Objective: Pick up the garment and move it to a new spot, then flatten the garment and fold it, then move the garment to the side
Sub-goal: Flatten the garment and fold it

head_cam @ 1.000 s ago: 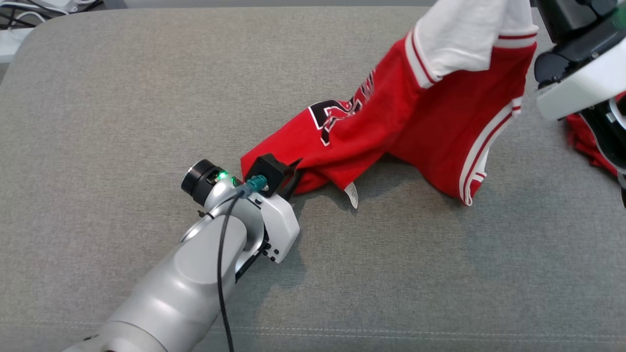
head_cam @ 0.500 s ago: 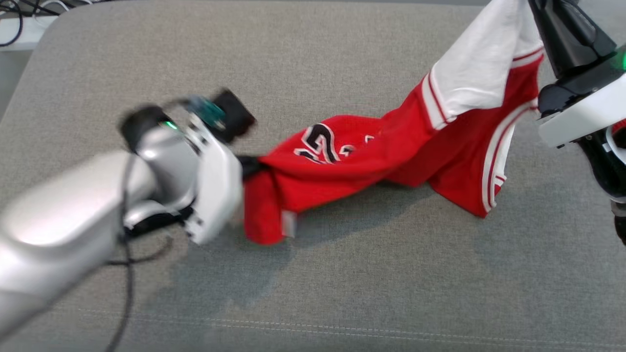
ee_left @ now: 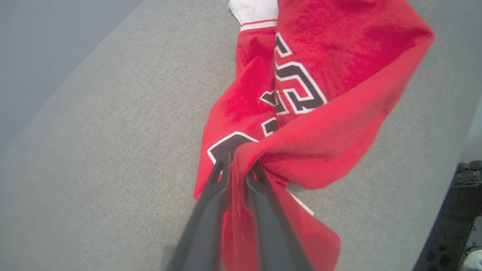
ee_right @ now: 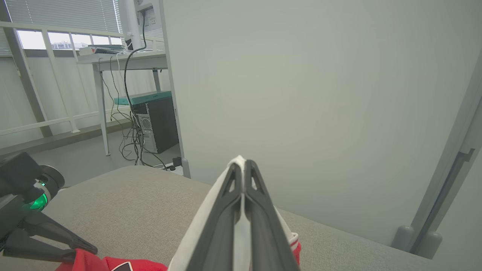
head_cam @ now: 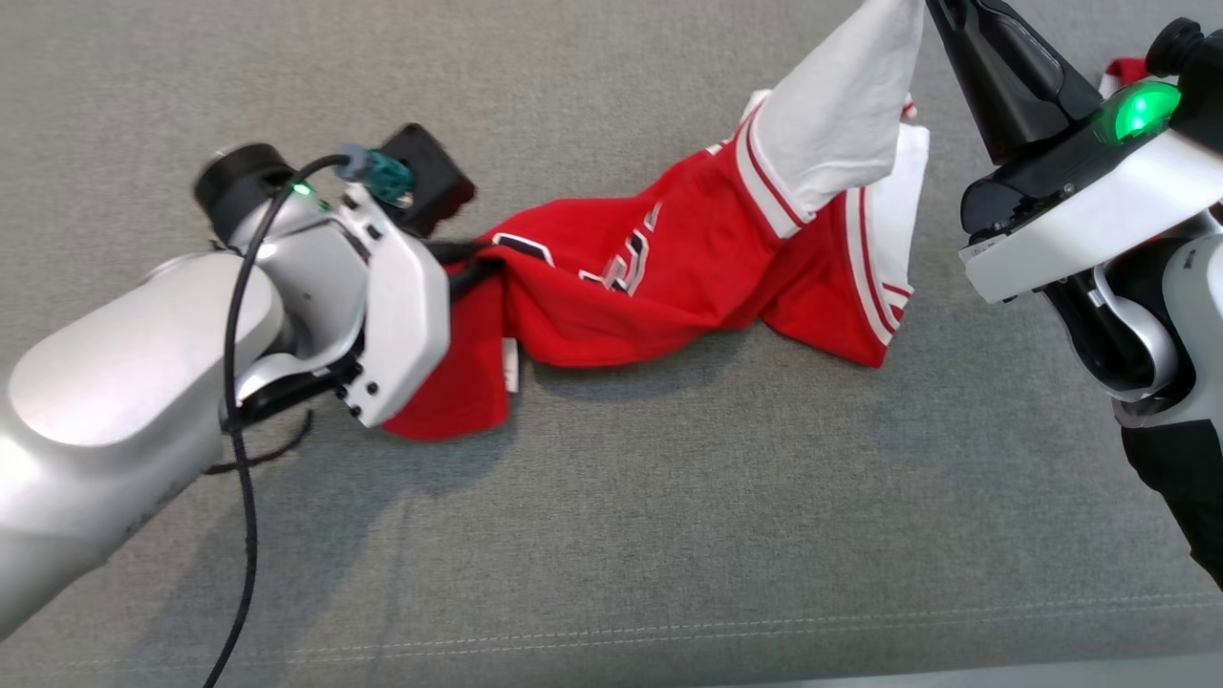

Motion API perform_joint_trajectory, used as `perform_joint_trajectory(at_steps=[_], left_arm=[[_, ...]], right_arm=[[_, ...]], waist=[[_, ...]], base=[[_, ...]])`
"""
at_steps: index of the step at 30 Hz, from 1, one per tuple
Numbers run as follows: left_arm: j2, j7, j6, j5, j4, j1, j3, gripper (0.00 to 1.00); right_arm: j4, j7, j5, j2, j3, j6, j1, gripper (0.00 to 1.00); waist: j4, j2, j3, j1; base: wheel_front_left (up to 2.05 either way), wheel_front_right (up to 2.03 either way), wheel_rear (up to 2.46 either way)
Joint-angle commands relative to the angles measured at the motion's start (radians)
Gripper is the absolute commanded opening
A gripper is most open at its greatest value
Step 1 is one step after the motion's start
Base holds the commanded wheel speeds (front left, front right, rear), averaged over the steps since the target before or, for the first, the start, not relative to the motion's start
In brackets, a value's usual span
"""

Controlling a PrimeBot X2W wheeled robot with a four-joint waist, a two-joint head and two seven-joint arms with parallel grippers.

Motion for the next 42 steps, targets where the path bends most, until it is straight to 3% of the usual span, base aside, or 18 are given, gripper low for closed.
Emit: perform_joint_trajectory(at_steps=[1,8,19,27,31,42], left_arm=[[0.030,-0.024,0.000,0.028,0.009,-0.025,0.047,1.00],[0.022,-0.169,0.000,0.215,0.156,-0.028,0.047,1.00],[-0.029,-0.418,0.010,0.217,0.393,-0.029,0.064,1.00],[-0.125,-0.532,0.008,0.183,0.368,0.089,0.066,1.00],[-0.174,-0.551,0.042,0.182,0.344,0.176,0.061,1.00],[-0.310,-0.608,0.209,0.213,0.376,0.371,0.061,1.00]], right_arm=[[-0.018,-0.012,0.005,0.003,0.006,0.001,-0.004,0.00],[0.027,-0.035,0.000,-0.017,-0.014,0.001,0.016,0.00],[0.060,-0.028,-0.014,-0.014,-0.041,0.001,0.048,0.00],[0.084,-0.026,-0.018,-0.005,-0.050,0.001,0.079,0.00],[0.094,-0.027,-0.017,0.003,-0.052,0.001,0.091,0.00],[0.099,-0.021,-0.017,0.005,-0.058,0.001,0.110,0.00]], waist=[[-0.017,0.0000,0.017,-0.0001],[0.017,0.0000,0.007,-0.0001],[0.095,0.0000,-0.031,-0.0001],[0.141,0.0000,-0.077,-0.0001],[0.156,0.0000,-0.098,-0.0001],[0.162,0.0000,-0.112,-0.0001]], base=[[0.00,0.00,0.00],[0.00,0.00,0.00],[0.00,0.00,0.00],[0.00,0.00,0.00],[0.00,0.00,0.00],[0.00,0.00,0.00]])
